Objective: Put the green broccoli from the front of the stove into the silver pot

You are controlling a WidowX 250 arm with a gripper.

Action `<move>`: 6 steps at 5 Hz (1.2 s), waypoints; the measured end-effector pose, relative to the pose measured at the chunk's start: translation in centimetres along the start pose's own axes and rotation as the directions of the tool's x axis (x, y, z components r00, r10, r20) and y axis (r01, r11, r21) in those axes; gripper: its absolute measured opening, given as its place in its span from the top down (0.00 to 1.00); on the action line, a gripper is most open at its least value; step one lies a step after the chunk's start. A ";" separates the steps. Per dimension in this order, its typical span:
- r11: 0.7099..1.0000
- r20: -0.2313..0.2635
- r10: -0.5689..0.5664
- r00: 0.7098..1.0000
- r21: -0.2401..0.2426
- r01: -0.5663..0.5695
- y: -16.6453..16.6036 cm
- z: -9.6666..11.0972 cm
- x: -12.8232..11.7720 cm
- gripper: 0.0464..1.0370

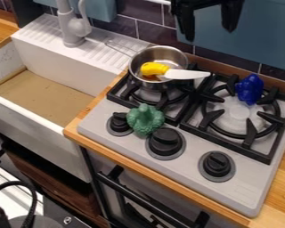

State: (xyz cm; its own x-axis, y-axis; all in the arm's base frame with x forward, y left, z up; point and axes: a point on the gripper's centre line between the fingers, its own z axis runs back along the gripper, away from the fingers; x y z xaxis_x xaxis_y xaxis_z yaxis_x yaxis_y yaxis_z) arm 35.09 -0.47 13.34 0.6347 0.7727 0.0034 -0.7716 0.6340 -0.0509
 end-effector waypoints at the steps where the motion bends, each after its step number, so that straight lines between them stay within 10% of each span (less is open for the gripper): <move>1: 0.999 -0.024 -0.002 1.000 0.032 0.003 0.3 -1.3 -0.2 0.04; 6: 0.917 0.219 -0.399 0.890 0.073 0.393 8.5 -3.0 2.2 0.04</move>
State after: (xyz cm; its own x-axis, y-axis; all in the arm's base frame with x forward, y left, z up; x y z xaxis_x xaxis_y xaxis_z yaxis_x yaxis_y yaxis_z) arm 30.04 6.50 9.96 0.8639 0.4416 0.2423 -0.4610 0.8870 0.0272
